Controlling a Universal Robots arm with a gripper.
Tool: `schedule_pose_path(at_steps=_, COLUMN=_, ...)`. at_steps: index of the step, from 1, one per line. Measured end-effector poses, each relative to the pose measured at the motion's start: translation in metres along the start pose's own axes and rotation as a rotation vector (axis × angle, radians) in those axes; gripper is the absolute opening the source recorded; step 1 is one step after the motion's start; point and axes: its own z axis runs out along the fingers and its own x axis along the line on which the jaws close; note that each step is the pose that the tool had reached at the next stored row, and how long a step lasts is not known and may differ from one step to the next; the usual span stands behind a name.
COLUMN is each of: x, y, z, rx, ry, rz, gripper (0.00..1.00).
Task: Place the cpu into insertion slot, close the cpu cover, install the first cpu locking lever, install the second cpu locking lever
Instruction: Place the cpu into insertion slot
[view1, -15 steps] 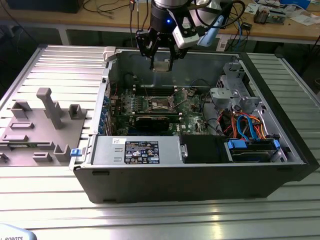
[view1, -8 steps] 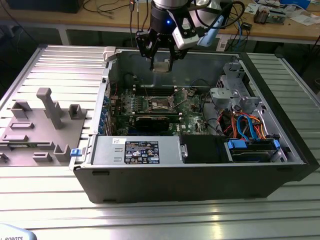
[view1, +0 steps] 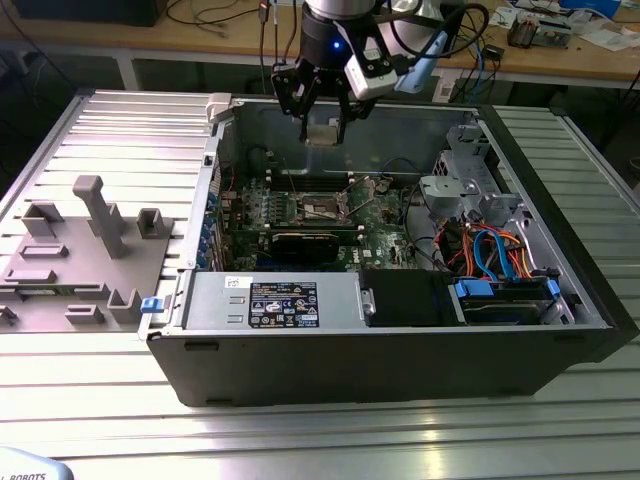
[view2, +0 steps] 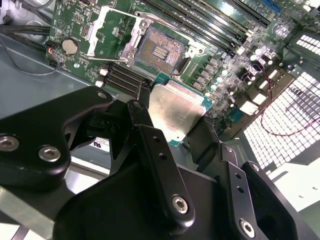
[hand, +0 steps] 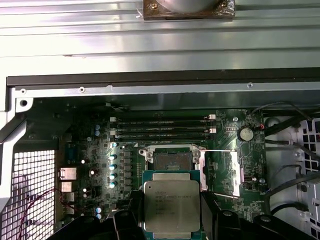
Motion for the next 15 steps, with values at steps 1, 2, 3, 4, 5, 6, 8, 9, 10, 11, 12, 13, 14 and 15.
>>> schedule_pose_path(at_steps=1, x=0.0, y=0.0, z=0.0005, rx=-0.0001, ry=0.0, rz=0.0, gripper=0.55)
schedule_pose_path(at_steps=2, x=0.0, y=-0.0001, z=0.0009, rx=-0.0001, ry=0.0, rz=0.0, gripper=0.55)
schedule_pose_path(at_steps=3, x=0.0, y=-0.0001, z=0.0011, rx=0.0, ry=0.0, rz=0.0, gripper=0.55)
schedule_pose_path(at_steps=4, x=0.0, y=-0.0001, z=0.0012, rx=0.0, ry=0.0, rz=0.0, gripper=0.55)
schedule_pose_path(at_steps=5, x=0.0, y=-0.0001, z=0.0014, rx=0.0, ry=0.0, rz=0.0, gripper=0.55)
schedule_pose_path(at_steps=6, x=0.0, y=-0.0001, z=0.0015, rx=0.0, ry=0.0, rz=0.0, gripper=0.55)
schedule_pose_path(at_steps=8, x=0.0, y=-0.0002, z=0.0022, rx=0.0, ry=0.0, rz=0.0, gripper=0.55)
schedule_pose_path(at_steps=9, x=0.0, y=-0.0002, z=0.0024, rx=0.0, ry=0.0001, rz=0.0, gripper=0.55)
schedule_pose_path(at_steps=10, x=0.0, y=-0.0002, z=0.0025, rx=0.0, ry=0.0, rz=0.0, gripper=0.55)
schedule_pose_path(at_steps=11, x=0.0, y=-0.0002, z=0.0027, rx=0.0, ry=0.0, rz=0.0, gripper=0.55)
schedule_pose_path(at_steps=12, x=0.0, y=-0.0003, z=0.0028, rx=0.0, ry=0.0, rz=0.0, gripper=0.55)
schedule_pose_path(at_steps=13, x=0.0, y=-0.0003, z=0.003, rx=0.0, ry=0.0, rz=0.0, gripper=0.55)
schedule_pose_path(at_steps=14, x=-0.0001, y=-0.0003, z=0.0031, rx=0.0, ry=0.0, rz=0.0, gripper=0.55)
schedule_pose_path(at_steps=15, x=0.0, y=-0.0003, z=0.0031, rx=0.0, ry=0.0001, rz=0.0, gripper=0.55)
